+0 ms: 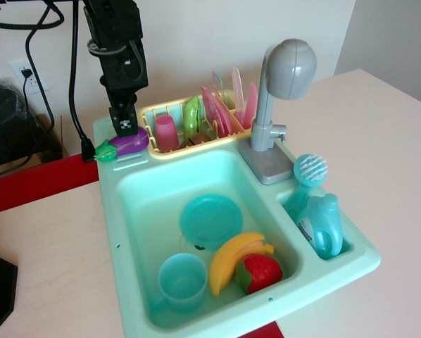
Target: Put eggplant on plate
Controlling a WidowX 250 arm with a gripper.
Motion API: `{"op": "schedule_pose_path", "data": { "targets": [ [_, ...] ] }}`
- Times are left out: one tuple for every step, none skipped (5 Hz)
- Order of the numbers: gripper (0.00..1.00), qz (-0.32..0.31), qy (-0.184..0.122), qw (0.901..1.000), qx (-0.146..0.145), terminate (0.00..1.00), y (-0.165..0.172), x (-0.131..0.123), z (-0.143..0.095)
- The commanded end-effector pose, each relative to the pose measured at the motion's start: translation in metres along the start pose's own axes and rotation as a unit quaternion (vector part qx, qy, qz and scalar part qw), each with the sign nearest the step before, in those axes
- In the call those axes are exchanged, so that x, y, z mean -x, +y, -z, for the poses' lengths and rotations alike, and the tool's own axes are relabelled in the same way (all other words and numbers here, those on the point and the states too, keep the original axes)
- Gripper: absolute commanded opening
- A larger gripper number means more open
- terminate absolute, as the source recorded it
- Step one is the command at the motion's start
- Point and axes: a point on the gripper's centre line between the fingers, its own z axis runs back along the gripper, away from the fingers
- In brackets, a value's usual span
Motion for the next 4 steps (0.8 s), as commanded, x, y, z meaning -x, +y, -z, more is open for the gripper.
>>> {"op": "schedule_pose_path", "data": {
  "targets": [
    [1.0, 0.0, 0.0, 1.0, 0.0, 0.0, 0.0, 0.0, 0.0],
    [1.0, -0.005, 0.006, 0.9999, -0.008, 0.0, 0.0, -0.003, 0.008],
    [1.0, -0.005, 0.012, 0.9999, -0.009, 0.0, 0.0, -0.004, 0.017],
    [1.0, -0.002, 0.022, 0.9997, -0.006, 0.0, -0.002, -0.003, 0.027]
  ]
}}
